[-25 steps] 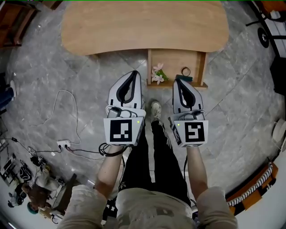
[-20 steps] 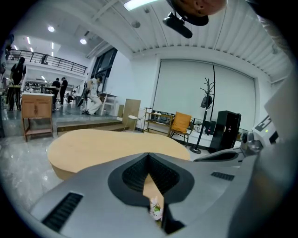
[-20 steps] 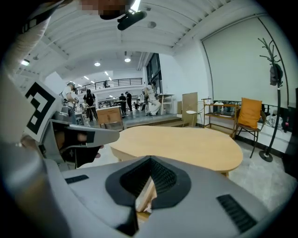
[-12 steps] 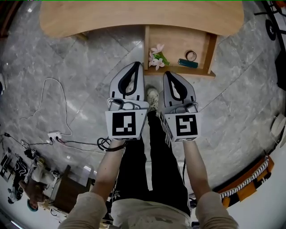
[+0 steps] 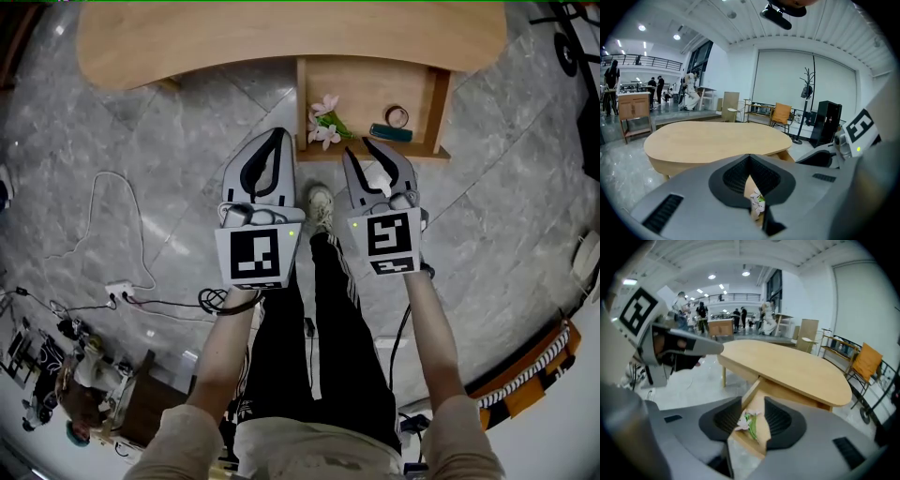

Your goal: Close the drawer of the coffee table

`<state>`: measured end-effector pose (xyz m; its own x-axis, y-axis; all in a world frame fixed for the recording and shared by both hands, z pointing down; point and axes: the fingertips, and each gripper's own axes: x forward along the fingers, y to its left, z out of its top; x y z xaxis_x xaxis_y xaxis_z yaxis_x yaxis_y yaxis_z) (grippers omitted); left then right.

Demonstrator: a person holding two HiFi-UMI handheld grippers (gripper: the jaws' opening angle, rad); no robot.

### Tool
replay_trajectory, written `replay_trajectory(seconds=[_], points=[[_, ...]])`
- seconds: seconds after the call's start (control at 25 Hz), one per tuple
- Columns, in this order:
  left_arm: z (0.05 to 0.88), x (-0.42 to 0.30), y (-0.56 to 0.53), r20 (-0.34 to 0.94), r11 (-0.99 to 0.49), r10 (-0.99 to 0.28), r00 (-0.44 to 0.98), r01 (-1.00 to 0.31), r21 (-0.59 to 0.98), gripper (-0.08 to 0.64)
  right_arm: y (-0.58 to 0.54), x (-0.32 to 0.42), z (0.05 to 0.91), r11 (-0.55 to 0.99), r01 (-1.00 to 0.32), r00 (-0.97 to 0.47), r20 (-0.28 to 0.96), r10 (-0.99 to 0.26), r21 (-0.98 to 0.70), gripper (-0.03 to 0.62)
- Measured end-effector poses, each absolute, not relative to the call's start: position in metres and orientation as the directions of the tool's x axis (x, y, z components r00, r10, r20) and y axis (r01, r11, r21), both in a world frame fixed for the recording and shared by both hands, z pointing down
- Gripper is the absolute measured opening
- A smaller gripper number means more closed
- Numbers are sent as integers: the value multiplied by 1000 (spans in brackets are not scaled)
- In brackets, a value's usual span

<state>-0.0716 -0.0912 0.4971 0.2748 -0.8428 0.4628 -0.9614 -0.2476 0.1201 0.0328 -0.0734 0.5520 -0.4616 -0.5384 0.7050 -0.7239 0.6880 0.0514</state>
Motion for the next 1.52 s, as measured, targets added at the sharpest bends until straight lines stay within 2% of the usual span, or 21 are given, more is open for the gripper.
replay_trajectory(seconds=[0.04,0.12,0.36,0.52,0.72,0.8,0.96,1.52], points=[[499,-73,-92,472,-249,-838,275,-961,117,8,-73,34,562,734,-674,-455,733,-505,87,176],[502,-73,-93,479,-253,-833,277,-961,116,8,-68,40,584,820,-553,-438,785,-438,149,235],[513,-63,-88,501,-308,-806,316,-946,101,8,-39,77,663,956,-72,-263,919,-292,283,250],[521,-58,-87,517,-336,-786,340,-936,104,8,-28,99,710,960,114,-153,959,-237,256,250],[525,-50,-87,521,-391,-764,380,-915,93,8,-25,105,729,961,162,-105,972,-211,226,230],[527,-49,-87,525,-391,-760,384,-915,102,8,-25,104,730,958,167,-106,970,-219,234,155],[531,-49,-86,527,-381,-760,381,-917,115,8,-18,103,734,957,182,-112,971,-209,227,72],[530,-56,-96,509,-362,-779,367,-925,113,8,-20,104,728,968,149,-86,978,-191,202,67]])
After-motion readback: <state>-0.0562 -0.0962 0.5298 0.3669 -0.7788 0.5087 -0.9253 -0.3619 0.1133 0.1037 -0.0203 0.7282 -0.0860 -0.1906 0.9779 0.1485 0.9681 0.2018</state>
